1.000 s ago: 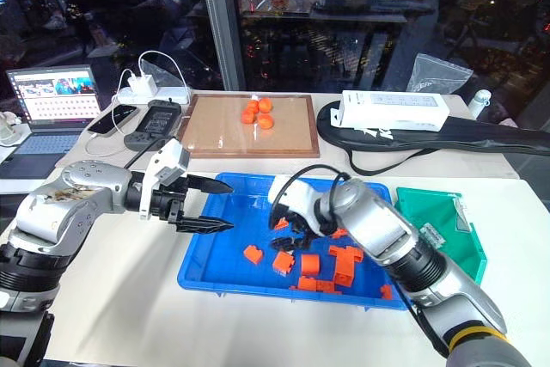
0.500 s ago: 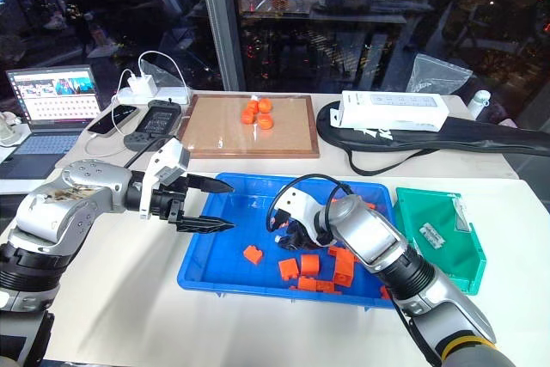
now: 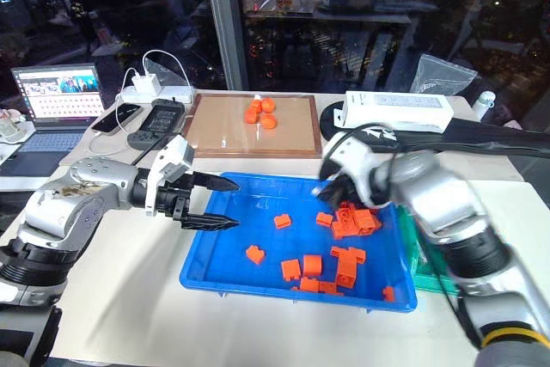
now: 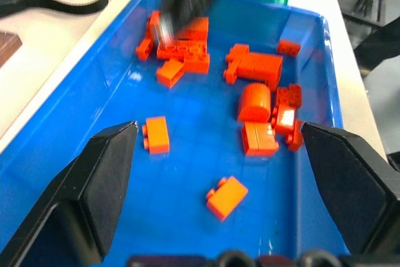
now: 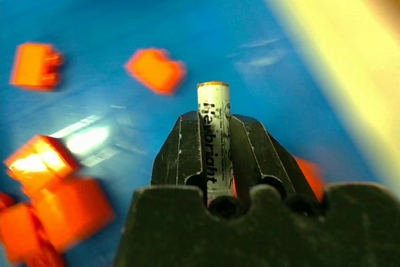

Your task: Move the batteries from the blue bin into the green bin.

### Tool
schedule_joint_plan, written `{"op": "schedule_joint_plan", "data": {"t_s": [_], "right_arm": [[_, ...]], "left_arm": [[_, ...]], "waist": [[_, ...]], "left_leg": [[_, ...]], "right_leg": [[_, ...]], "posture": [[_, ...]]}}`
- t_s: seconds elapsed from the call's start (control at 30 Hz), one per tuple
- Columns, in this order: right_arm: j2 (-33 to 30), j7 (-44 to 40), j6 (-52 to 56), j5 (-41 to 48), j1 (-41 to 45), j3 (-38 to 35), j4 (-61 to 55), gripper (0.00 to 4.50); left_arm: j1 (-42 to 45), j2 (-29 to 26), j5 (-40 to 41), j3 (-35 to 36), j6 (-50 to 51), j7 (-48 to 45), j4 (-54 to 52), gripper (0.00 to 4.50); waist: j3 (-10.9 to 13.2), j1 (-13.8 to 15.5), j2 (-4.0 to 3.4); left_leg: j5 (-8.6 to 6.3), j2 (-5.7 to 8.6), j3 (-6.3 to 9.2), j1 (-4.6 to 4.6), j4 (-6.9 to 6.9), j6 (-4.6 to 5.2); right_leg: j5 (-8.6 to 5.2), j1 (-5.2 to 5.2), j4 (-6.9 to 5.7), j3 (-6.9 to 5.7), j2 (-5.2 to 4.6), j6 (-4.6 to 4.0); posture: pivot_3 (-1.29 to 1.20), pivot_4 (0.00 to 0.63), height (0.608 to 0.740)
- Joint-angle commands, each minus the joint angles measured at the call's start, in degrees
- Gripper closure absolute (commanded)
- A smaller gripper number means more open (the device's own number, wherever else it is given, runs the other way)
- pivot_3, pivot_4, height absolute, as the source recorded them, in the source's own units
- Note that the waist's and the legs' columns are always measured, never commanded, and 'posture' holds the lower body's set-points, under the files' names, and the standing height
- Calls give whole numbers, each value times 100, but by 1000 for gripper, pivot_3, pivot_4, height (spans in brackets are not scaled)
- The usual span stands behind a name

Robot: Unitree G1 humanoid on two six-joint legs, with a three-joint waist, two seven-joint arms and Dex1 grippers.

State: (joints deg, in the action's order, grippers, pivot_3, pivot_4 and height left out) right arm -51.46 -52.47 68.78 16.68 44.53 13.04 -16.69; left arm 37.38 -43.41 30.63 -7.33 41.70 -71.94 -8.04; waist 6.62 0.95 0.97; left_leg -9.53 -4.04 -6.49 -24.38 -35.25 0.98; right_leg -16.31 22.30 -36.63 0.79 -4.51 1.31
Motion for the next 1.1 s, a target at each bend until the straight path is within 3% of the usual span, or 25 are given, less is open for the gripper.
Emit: {"op": "schedule_joint_plan", "data": {"t_s": [0.03,0.23,0.43,0.57,0.63,0.67,0.8,0.93,1.0,1.1], "right_arm": [[-970,-139,26,54,-91,-1019,241,4260],[-1925,-244,263,254,-1391,-2026,20,4260],[-1951,-82,590,449,-2827,-2617,-704,4260],[-1785,253,476,357,-3404,-2616,-762,4260],[-1594,454,387,353,-3377,-2584,-622,3249],[-1520,492,383,400,-3344,-2585,-587,3120],[-1435,565,391,511,-3185,-2608,-515,1739],[-1769,399,357,603,-2993,-2841,-364,363],[-1920,75,311,848,-2926,-3405,-351,14],[-1733,-219,98,1163,-3006,-4321,-451,14]], "left_arm": [[395,347,171,106,-195,-58,228,0],[805,792,296,185,-247,-100,547,0],[1054,1080,247,149,-404,-150,739,0],[1158,1248,239,143,-411,-73,757,0],[1155,1347,199,111,-356,64,722,0],[1139,1376,162,81,-353,128,691,0],[1071,1396,164,73,-342,168,580,0],[1024,1300,33,126,-481,261,603,0],[985,1284,-53,282,-639,455,699,0],[926,1278,-160,495,-767,834,767,0]], "waist": [[1,20,1],[1,-35,5],[-3,-89,-10],[-2,-77,-8],[-1,-85,-6],[0,-87,-5],[3,-84,-1],[2,-81,-6],[3,-77,-9],[4,-57,-9]], "left_leg": [[0,2,-1,-6,1,0],[0,0,2,-2,20,1],[1,2,14,7,27,2],[1,5,15,6,14,1],[1,6,15,6,10,1],[1,6,17,6,7,1],[1,8,21,4,6,1],[1,8,20,4,9,2],[1,8,18,3,10,1],[1,8,20,3,11,2]], "right_leg": [[0,2,1,1,-3,0],[2,-12,33,3,4,3],[3,-13,29,19,7,8],[-1,-17,29,16,6,27],[1,-19,32,20,3,37],[2,-19,33,21,4,38],[6,-18,33,27,5,39],[11,-18,35,27,6,31],[13,-17,36,27,6,27],[13,-19,39,26,7,27]], "posture": [[0,150,699],[0,150,699],[0,150,699],[0,150,699],[0,150,699],[0,150,699],[0,150,699],[0,150,699],[0,150,699],[0,150,699]]}}
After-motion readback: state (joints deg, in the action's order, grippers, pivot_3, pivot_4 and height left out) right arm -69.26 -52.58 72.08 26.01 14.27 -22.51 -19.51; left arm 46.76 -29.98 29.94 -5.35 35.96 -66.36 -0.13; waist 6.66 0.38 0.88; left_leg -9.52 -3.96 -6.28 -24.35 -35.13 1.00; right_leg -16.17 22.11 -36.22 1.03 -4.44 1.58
